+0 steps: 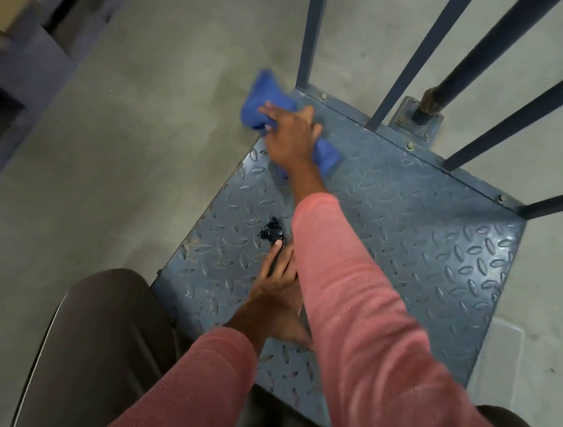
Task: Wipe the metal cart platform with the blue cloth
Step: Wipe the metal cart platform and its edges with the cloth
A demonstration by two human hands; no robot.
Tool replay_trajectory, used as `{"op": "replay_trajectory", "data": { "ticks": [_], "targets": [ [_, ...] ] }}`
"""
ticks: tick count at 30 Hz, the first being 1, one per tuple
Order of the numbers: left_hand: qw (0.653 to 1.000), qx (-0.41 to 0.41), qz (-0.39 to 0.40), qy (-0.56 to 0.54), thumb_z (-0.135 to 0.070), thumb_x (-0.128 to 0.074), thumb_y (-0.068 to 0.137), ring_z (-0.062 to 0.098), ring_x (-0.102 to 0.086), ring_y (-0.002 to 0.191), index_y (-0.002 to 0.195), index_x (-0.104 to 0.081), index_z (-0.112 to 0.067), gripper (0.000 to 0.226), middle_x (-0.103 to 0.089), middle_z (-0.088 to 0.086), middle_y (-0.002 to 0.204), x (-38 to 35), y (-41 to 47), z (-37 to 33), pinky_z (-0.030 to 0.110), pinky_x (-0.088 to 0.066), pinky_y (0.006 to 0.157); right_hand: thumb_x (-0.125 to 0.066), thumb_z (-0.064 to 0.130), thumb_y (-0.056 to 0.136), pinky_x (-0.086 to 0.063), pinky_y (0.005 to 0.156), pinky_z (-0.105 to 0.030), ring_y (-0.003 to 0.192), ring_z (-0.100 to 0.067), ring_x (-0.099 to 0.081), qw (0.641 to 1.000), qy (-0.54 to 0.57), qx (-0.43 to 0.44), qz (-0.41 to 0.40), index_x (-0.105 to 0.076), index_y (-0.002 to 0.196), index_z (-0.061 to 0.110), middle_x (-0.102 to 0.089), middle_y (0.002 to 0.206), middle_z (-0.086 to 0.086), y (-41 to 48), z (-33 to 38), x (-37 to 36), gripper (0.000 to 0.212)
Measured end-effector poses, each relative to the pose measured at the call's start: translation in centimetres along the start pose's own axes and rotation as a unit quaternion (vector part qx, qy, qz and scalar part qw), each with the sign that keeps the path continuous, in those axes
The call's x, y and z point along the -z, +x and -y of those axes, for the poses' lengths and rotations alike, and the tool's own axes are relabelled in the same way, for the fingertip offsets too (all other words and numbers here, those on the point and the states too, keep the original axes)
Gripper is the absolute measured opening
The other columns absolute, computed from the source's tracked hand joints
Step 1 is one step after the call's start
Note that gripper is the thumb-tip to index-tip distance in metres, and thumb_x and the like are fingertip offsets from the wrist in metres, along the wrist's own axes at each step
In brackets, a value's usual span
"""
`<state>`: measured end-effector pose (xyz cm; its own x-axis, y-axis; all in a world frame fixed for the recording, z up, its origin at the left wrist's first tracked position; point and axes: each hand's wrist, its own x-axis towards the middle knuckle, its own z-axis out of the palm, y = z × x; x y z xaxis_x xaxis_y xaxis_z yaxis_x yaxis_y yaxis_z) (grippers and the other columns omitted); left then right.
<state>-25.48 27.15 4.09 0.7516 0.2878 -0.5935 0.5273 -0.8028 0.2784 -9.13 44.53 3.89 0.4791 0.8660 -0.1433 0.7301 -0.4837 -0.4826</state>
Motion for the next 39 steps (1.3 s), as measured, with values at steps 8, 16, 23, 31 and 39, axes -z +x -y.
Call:
{"op": "replay_trajectory", "data": {
  "ticks": [8, 16, 23, 31, 39],
  "targets": [
    [0.994, 0.005, -0.086, -0.060, -0.086, -0.081, 0.047, 0.017, 0.047, 0.145, 0.155, 0.036, -0.026, 0.171, 0.051, -0.001, 0.157, -0.4, 0.0, -0.1, 0.038, 0.036, 0.115, -0.056, 0.035, 0.101, -0.050, 0.082, -0.021, 0.091, 0.006, -0.063, 0.948, 0.296, -0.033, -0.116, -0.070, 0.119, 0.016, -0.072, 0.105, 0.003, -7.9, -8.1, 7.3, 0.030],
    [0.993, -0.009, -0.093, -0.069, -0.087, -0.081, 0.045, 0.015, 0.046, 0.146, 0.159, 0.031, -0.027, 0.170, 0.047, -0.003, 0.160, -0.4, -0.1, 0.2, 0.039, 0.031, 0.119, -0.064, 0.033, 0.093, -0.027, 0.102, -0.019, 0.105, -0.036, -0.057, 0.914, 0.014, -0.223, -0.339, -0.066, 0.129, 0.016, -0.064, 0.132, -0.009, -21.1, -17.2, 2.7, 0.040],
    [0.996, 0.005, -0.075, -0.044, -0.098, -0.070, 0.041, 0.017, 0.050, 0.142, 0.158, 0.030, -0.020, 0.173, 0.044, 0.002, 0.162, -0.4, 0.1, 0.3, 0.046, 0.025, 0.122, -0.064, 0.009, 0.088, -0.034, 0.100, -0.033, 0.114, -0.018, -0.057, 0.978, 0.142, 0.027, -0.152, -0.070, 0.126, 0.015, -0.069, 0.127, -0.006, -17.6, -9.3, 1.7, 0.039],
    [0.994, -0.009, -0.096, -0.051, -0.088, -0.074, 0.057, 0.020, 0.035, 0.153, 0.162, 0.022, -0.026, 0.155, 0.036, 0.002, 0.167, -0.2, -1.2, -0.3, 0.045, 0.020, 0.125, -0.062, 0.019, 0.086, -0.037, 0.108, -0.040, 0.113, -0.030, -0.065, 0.923, 0.191, -0.207, -0.263, -0.072, 0.121, 0.012, -0.072, 0.121, -0.011, -27.2, -13.7, 3.0, 0.037],
    [0.977, -0.075, -0.154, -0.130, -0.052, -0.062, 0.099, 0.024, -0.005, 0.160, 0.166, -0.019, -0.024, 0.084, -0.008, 0.004, 0.175, -0.4, -4.2, 1.4, 0.049, -0.007, 0.130, -0.068, 0.025, 0.088, -0.019, 0.098, -0.006, 0.111, -0.028, -0.063, 0.956, 0.119, -0.114, -0.244, -0.071, 0.123, 0.020, -0.070, 0.125, 0.000, -30.9, -16.3, 1.3, 0.035]
  ]
}}
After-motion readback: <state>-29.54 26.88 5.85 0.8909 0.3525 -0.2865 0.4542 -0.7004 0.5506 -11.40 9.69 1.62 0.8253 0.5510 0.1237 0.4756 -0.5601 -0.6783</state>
